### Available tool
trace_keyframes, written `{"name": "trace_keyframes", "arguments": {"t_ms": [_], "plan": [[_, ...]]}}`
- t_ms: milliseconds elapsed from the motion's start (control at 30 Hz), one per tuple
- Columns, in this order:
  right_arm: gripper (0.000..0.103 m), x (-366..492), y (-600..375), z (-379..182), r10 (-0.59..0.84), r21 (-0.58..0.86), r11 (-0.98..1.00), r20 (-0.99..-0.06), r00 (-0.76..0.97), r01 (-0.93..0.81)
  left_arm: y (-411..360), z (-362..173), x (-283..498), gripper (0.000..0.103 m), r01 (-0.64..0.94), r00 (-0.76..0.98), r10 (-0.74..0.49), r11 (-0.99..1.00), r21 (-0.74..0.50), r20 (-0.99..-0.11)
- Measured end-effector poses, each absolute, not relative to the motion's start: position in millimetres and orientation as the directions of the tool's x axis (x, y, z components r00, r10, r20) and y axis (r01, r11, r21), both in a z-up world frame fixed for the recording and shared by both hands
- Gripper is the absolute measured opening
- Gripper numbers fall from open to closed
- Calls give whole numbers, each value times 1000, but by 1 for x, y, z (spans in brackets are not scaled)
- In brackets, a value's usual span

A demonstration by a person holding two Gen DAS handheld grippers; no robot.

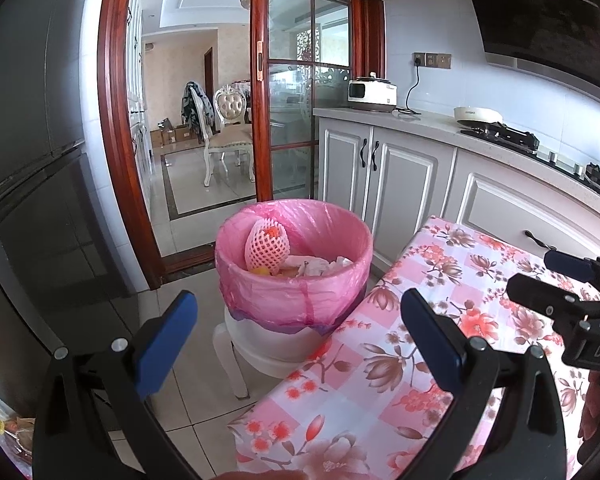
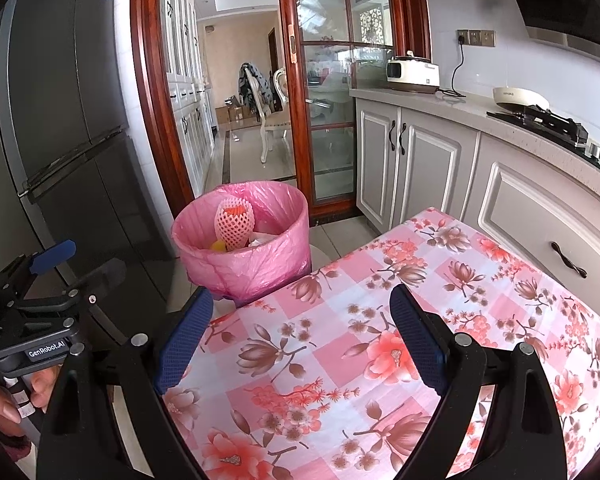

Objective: Collect trash

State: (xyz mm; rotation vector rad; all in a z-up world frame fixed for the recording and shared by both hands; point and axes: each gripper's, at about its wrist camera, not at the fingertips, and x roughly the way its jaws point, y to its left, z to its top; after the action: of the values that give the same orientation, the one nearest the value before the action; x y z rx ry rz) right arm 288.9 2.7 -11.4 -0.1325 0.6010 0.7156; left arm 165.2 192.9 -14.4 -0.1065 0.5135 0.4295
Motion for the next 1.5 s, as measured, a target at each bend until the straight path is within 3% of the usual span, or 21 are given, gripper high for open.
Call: {"name": "trace_keyframes", "arguments": {"t_ms": [1500], "plan": [[85, 275, 2, 3, 591, 67, 748, -521, 616, -661, 188, -7, 151, 99, -423, 794, 368, 906, -6, -484]]}}
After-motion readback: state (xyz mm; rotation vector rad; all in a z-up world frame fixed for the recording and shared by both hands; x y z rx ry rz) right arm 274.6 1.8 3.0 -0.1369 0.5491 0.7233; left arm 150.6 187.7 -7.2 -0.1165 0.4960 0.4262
